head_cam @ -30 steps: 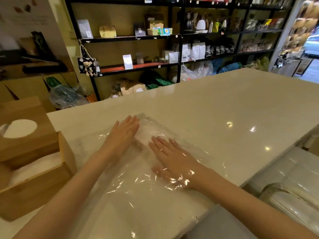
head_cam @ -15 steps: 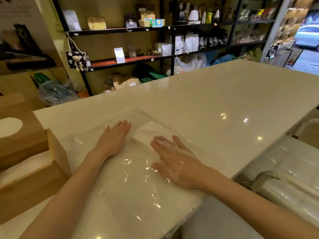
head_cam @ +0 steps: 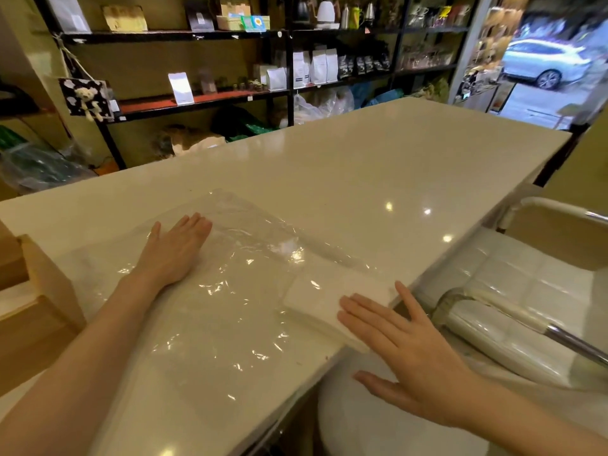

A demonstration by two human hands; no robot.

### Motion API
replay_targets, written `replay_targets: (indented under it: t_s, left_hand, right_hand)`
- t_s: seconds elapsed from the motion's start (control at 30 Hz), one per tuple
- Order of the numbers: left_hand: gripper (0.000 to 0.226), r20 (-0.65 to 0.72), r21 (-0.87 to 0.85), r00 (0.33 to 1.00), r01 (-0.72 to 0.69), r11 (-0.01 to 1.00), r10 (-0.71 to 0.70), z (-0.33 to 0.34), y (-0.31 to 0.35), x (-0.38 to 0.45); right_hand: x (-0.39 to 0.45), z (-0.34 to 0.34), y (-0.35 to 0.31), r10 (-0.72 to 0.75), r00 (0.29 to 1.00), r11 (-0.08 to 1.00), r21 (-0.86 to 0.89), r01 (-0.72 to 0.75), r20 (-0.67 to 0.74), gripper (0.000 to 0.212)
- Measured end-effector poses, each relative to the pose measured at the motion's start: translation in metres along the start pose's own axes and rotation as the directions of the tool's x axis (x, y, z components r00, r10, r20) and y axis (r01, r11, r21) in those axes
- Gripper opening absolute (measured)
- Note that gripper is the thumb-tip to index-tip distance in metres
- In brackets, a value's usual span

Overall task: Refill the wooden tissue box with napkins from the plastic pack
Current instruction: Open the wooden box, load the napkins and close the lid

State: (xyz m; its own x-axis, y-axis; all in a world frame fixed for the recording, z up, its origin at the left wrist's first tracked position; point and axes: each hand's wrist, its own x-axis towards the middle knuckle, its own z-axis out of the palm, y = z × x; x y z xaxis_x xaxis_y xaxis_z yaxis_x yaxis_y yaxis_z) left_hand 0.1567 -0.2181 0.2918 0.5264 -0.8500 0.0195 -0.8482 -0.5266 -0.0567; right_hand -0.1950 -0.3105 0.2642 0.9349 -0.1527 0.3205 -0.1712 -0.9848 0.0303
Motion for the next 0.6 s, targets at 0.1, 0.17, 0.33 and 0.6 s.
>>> replay_targets:
  t_s: [0.1,0.17,0.33,0.6]
  left_hand:
    - [0.05,-0.003,0.021,1.0,-0.01,1.0,0.01,0.0,0.0,-0.001]
    - [0.051,0.013,0.016,1.0,-0.006,1.0,0.005,0.0,0.0,-0.002]
    - [0.048,0.008,-0.005,1.0,-0.004,1.0,0.004,0.003,-0.002,-0.002]
    - [0.046,-0.212,-0.265,0.971,0.05,0.963,-0.109,0.003,-0.002,-0.005]
  right_hand:
    - [-0.01,0.009,0.005,0.013,0.985,1.0,0.001,-0.013,-0.174,0.055]
    - [-0.01,0.01,0.008,-0.005,0.959,1.0,0.006,0.007,-0.285,0.041]
    - [-0.006,-0.001,0.013,-0.024,0.943,0.998,0.044,0.041,-0.332,0.028]
    - [0.014,-0.081,0.019,0.386,0.827,0.813,0.575,-0.095,-0.408,0.025]
